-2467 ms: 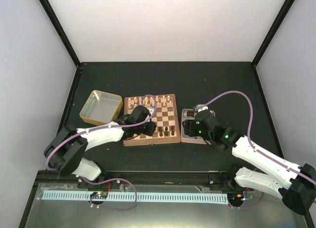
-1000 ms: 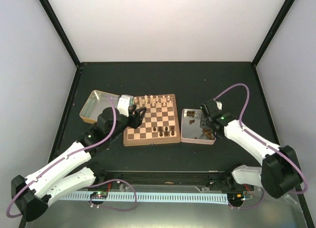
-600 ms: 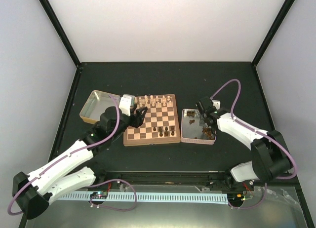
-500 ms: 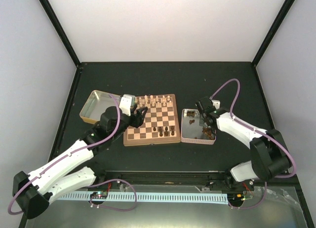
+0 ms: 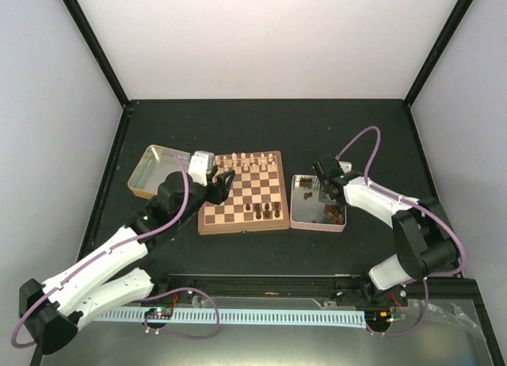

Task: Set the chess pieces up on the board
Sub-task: Pick up the chess piece from the storage box.

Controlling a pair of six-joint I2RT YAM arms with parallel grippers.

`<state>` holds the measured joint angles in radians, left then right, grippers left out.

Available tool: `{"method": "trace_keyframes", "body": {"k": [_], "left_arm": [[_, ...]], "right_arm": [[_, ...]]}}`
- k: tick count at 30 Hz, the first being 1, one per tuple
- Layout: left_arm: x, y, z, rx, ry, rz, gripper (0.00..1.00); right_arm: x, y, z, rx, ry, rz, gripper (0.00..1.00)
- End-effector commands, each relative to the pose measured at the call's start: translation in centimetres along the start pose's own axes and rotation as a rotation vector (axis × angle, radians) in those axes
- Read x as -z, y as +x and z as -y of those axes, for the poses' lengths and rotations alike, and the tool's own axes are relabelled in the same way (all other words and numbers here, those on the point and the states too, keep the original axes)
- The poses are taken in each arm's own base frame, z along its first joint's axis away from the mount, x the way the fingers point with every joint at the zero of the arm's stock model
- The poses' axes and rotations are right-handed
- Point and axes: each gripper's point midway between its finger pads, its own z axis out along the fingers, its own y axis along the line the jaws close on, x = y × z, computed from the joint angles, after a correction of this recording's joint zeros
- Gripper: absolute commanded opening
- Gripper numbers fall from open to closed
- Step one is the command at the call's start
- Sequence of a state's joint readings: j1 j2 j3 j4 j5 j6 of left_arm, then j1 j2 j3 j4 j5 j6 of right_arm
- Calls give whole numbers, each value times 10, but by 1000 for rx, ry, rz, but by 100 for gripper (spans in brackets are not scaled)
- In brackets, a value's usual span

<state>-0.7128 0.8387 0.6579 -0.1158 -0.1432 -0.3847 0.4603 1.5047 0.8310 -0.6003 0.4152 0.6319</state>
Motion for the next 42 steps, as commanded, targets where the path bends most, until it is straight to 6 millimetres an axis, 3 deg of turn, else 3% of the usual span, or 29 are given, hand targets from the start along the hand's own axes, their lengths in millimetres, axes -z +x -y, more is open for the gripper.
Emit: {"method": "trace_keyframes", "body": {"k": [1, 5, 9, 11, 17, 24, 35, 42], "left_arm": [[11, -23, 0, 15, -10, 67, 60], [16, -26, 0, 19, -13, 78, 61], [19, -28, -1, 22, -16, 83, 61], [20, -28, -1, 23, -15, 85, 62], [22, -29, -2, 20, -18, 82, 62], [26, -30, -4, 24, -28, 89, 62], [29, -31, -10, 42, -58, 104, 64], [37, -37, -21, 73, -112, 138, 64]], "right_arm": [[2, -10, -6, -25, -27, 12, 10], [5, -12, -7, -19, -40, 21, 13], [-1, -4, -5, -21, -30, 2, 29], [-6, -1, -5, -24, -30, -7, 31], [-10, -2, -11, -26, -53, -11, 18], [-7, -10, -11, -18, -51, 10, 10], [58, -51, -26, -38, -231, 100, 5], [99, -56, -61, 0, -421, 88, 4]]}}
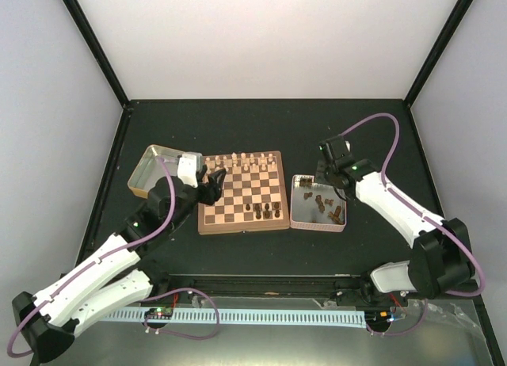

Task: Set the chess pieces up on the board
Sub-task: Pick up the chess piece from the storage box, then place the chess piece on the chessboard.

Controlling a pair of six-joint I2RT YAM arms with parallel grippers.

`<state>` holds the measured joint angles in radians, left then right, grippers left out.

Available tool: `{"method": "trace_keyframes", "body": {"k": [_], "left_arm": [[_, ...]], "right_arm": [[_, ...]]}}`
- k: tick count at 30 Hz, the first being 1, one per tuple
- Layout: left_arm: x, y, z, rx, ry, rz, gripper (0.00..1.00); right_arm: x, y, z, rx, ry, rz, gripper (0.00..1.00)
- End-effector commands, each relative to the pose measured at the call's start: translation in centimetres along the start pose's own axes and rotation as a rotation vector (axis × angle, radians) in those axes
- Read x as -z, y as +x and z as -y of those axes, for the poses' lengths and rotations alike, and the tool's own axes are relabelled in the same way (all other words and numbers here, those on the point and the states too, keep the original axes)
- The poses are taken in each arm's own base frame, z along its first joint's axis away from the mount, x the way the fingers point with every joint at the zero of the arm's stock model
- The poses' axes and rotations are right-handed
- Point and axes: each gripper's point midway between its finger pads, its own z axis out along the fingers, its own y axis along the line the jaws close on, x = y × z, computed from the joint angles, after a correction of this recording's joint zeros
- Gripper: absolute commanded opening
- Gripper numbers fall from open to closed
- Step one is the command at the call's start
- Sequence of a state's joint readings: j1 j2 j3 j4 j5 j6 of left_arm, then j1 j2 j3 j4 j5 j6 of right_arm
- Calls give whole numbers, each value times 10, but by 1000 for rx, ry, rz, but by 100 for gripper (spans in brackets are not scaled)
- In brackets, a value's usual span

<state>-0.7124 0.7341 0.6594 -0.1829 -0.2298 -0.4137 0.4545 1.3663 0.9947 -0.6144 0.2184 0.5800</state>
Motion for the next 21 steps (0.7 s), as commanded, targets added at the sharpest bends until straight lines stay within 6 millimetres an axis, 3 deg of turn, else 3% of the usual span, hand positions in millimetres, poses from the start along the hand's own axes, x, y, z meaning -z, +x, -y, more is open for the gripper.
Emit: {"method": "trace_keyframes", "body": {"k": [1, 8, 12, 16, 21], "left_arm": [[13, -23, -9, 41, -54, 75, 64], [35, -36, -20, 45, -96, 128, 65], [55, -47, -28, 43, -118, 178, 66], [73, -53, -36, 47, -144, 218, 67], [90, -54, -45, 49, -169, 239, 68]], "right_arm": [[22, 5, -37, 42, -156, -51, 4], [58, 39, -140, 91, -609, -207, 4], [78, 50, -183, 131, -738, -248, 4], [80, 66, -212, 191, -742, -270, 4], [62, 77, -232, 270, -616, -231, 5]]}}
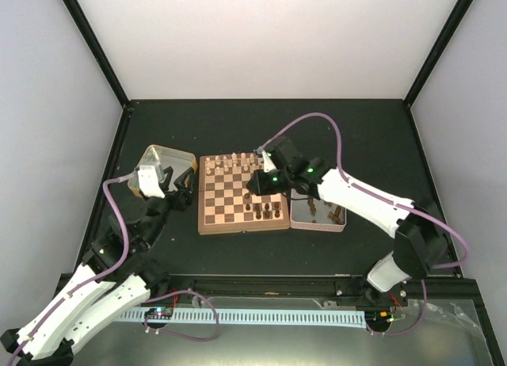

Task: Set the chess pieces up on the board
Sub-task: Place the chess piece on the chessboard.

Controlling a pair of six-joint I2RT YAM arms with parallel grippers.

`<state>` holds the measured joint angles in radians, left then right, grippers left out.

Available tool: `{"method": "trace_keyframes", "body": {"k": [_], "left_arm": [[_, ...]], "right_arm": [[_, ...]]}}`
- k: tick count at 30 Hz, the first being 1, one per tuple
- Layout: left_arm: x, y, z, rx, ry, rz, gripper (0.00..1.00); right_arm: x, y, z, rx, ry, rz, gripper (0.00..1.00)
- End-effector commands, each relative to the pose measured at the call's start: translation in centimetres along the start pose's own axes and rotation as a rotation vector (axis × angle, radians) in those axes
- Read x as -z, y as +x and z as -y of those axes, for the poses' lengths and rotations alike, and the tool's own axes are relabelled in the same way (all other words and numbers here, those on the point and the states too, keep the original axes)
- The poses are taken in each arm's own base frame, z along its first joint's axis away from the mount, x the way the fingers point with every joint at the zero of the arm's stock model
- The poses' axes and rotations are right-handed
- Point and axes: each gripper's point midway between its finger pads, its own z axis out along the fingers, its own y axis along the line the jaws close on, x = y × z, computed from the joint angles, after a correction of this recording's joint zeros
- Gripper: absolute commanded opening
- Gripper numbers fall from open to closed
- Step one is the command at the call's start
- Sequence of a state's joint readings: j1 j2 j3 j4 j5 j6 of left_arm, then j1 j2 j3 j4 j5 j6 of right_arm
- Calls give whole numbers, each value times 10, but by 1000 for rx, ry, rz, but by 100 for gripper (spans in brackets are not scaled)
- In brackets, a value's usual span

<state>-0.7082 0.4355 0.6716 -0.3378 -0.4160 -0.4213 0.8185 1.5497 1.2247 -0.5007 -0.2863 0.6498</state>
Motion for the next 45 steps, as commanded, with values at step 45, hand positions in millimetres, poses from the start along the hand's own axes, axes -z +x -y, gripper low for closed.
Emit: {"method": "trace_keyframes", "body": {"k": [45], "left_arm": [[43, -24, -42, 8, -144, 111, 73]], "right_arm": [[-118, 52, -6, 276, 522, -86, 13]]}}
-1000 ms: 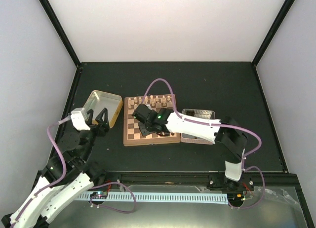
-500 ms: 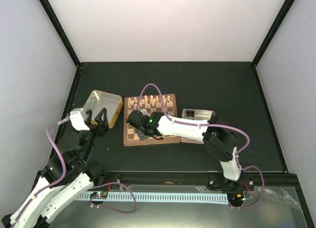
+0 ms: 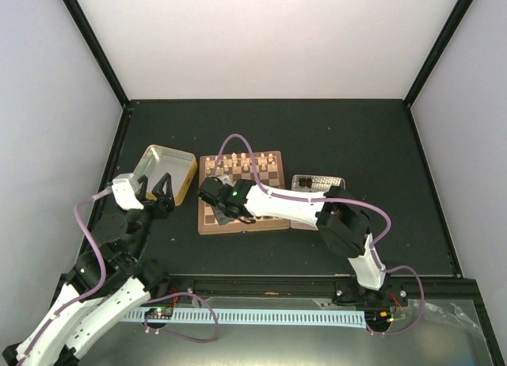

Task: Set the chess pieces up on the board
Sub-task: Place the chess piece on the chessboard.

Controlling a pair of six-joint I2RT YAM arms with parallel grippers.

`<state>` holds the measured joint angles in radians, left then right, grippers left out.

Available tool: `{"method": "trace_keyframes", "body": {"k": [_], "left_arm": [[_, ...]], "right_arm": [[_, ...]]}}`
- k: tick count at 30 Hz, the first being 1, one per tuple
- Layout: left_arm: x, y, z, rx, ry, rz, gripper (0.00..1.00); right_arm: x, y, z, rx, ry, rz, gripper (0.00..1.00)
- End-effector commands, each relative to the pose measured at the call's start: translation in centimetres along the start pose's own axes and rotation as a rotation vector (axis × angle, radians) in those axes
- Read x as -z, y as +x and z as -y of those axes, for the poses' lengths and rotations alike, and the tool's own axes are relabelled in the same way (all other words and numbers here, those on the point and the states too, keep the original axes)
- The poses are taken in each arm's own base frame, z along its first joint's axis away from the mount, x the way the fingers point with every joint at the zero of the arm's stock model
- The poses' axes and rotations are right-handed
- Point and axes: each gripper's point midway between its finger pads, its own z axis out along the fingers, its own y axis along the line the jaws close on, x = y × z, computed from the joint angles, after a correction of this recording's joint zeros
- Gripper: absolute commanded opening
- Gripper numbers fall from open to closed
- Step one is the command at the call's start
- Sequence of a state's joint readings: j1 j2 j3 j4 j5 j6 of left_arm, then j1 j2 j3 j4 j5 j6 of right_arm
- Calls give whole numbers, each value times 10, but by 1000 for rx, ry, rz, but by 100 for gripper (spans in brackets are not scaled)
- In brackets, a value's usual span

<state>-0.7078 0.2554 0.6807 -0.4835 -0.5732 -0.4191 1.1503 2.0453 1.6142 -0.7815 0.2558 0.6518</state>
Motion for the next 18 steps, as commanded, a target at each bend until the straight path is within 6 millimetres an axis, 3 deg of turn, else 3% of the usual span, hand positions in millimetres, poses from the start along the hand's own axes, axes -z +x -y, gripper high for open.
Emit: {"method": "trace_keyframes", "body": {"k": [1, 6, 12, 18], "left_arm": [[3, -6, -3, -11, -14, 13, 73], [2, -5, -2, -12, -11, 9, 73], [1, -4, 0, -16, -6, 5, 73], [-1, -3, 1, -22, -4, -1, 74]], "right_arm": [[-1, -7, -6, -5, 8, 17, 13], [-3, -9, -8, 2, 8, 11, 17], [-3, -8, -9, 17, 12, -4, 33], [-1, -6, -11, 15, -8, -16, 33]]}}
